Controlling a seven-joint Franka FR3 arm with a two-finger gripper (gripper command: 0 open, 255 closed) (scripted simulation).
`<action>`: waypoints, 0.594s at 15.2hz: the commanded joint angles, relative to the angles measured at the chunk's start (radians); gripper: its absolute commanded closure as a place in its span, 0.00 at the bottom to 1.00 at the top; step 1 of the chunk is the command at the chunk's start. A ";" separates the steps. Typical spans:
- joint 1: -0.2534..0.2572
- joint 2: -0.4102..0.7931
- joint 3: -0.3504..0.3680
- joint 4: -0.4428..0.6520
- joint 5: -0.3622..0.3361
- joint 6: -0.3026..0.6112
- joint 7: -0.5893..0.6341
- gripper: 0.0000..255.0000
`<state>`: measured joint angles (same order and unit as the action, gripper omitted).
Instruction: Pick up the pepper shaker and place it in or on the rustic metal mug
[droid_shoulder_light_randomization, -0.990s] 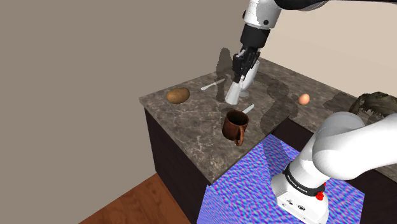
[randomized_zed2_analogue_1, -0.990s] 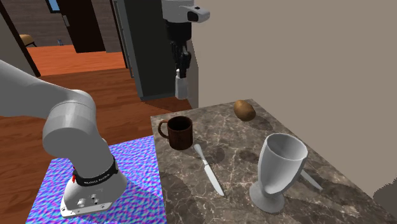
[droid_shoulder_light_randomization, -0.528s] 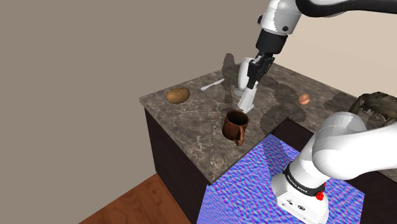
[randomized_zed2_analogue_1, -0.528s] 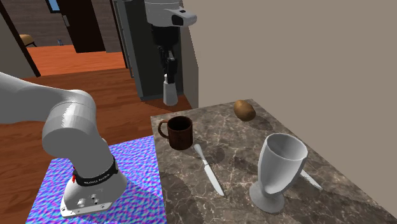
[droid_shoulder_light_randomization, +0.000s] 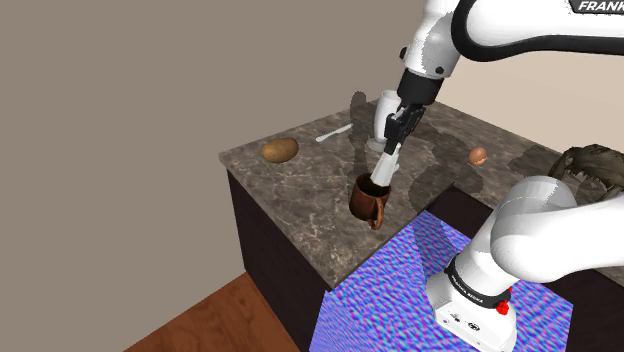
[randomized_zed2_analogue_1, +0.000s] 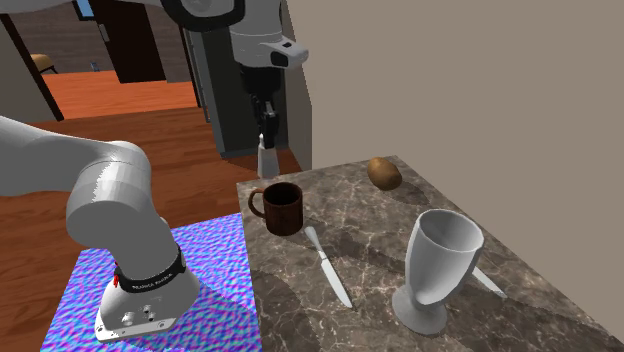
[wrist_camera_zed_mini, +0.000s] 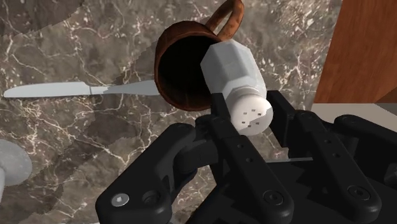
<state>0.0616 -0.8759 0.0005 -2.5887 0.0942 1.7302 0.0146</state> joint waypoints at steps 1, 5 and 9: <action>0.000 -0.003 0.001 -0.032 0.001 0.030 -0.002 1.00; 0.000 -0.004 0.002 -0.087 0.003 0.083 -0.007 1.00; 0.001 0.000 0.003 -0.138 0.005 0.138 -0.011 1.00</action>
<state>0.0611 -0.8815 0.0009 -2.7140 0.0979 1.8550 0.0020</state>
